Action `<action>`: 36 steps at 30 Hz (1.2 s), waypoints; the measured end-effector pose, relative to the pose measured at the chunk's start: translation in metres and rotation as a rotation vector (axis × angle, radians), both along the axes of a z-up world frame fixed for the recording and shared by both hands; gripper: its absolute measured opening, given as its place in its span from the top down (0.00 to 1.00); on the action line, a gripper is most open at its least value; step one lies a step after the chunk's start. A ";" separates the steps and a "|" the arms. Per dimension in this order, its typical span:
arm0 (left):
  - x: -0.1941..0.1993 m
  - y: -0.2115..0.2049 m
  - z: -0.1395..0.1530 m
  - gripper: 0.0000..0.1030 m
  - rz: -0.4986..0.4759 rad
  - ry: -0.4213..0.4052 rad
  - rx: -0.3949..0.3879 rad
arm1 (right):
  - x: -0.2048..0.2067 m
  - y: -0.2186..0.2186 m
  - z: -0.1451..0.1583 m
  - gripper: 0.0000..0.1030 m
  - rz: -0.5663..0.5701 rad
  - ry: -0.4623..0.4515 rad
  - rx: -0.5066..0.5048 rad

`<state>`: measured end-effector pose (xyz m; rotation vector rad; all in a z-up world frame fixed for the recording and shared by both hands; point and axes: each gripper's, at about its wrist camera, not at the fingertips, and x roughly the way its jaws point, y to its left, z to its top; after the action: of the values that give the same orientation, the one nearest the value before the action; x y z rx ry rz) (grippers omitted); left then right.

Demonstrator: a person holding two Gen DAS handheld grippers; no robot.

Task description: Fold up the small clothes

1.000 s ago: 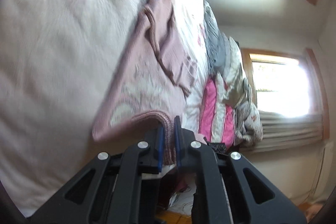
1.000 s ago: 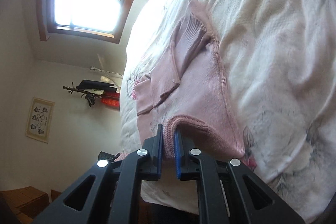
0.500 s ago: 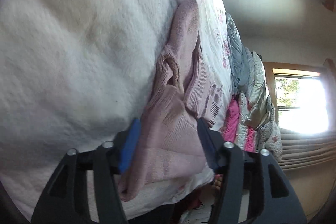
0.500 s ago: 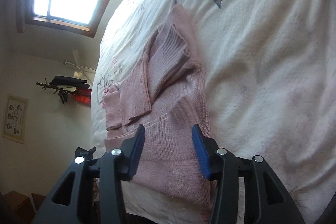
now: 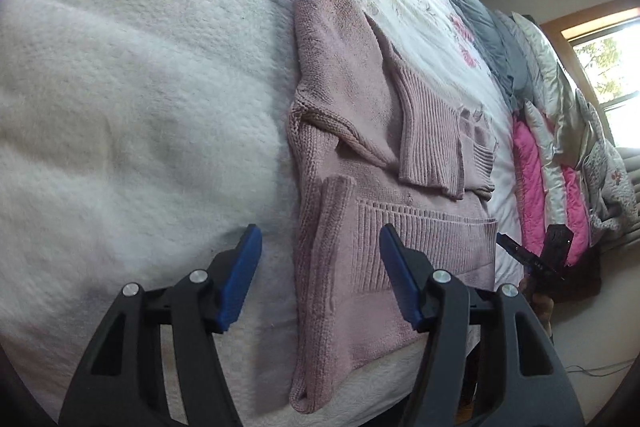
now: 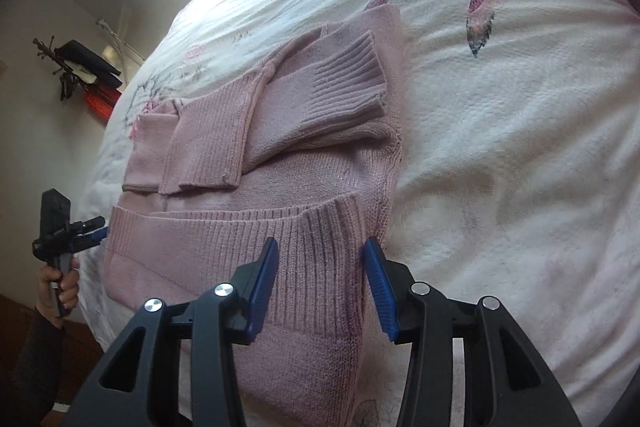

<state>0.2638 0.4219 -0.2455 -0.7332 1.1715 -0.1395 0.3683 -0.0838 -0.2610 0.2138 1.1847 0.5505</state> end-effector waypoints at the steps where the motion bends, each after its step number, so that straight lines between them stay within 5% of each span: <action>1: 0.002 -0.003 0.001 0.47 -0.011 -0.002 0.004 | 0.000 0.002 -0.002 0.56 0.006 -0.001 -0.010; 3: 0.002 -0.008 0.003 0.82 -0.036 0.005 0.031 | 0.000 0.003 -0.002 0.57 0.016 -0.004 -0.015; 6: 0.001 -0.018 0.009 0.91 -0.061 0.005 0.118 | -0.001 0.001 -0.001 0.67 0.026 -0.006 -0.017; 9: -0.001 -0.025 0.014 0.93 -0.089 -0.014 0.155 | -0.002 0.001 0.004 0.80 0.036 -0.008 -0.005; 13: 0.002 -0.029 0.009 0.91 -0.122 0.000 0.167 | -0.003 0.002 0.006 0.82 0.048 -0.019 -0.024; 15: 0.003 -0.028 0.008 0.67 -0.121 -0.006 0.161 | -0.003 0.001 0.007 0.79 0.041 -0.025 -0.034; 17: 0.004 -0.031 0.008 0.61 -0.124 -0.018 0.150 | -0.002 0.002 0.006 0.78 0.044 -0.024 -0.039; 20: 0.007 -0.036 0.004 0.69 -0.139 -0.011 0.143 | 0.000 0.003 0.003 0.77 0.042 -0.017 -0.048; 21: 0.008 -0.037 0.002 0.94 -0.138 -0.003 0.133 | 0.001 0.003 0.001 0.76 0.040 -0.014 -0.051; 27: -0.003 -0.025 0.006 0.94 -0.086 -0.034 0.096 | -0.005 -0.001 0.005 0.91 0.014 -0.028 -0.051; 36: -0.037 -0.028 0.084 0.94 -0.114 -0.262 0.093 | -0.050 -0.016 0.090 0.93 -0.021 -0.230 0.034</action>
<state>0.2269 0.3934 -0.1620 -0.5474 0.9628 -0.2669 0.3182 -0.0998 -0.1713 0.1864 0.9500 0.5610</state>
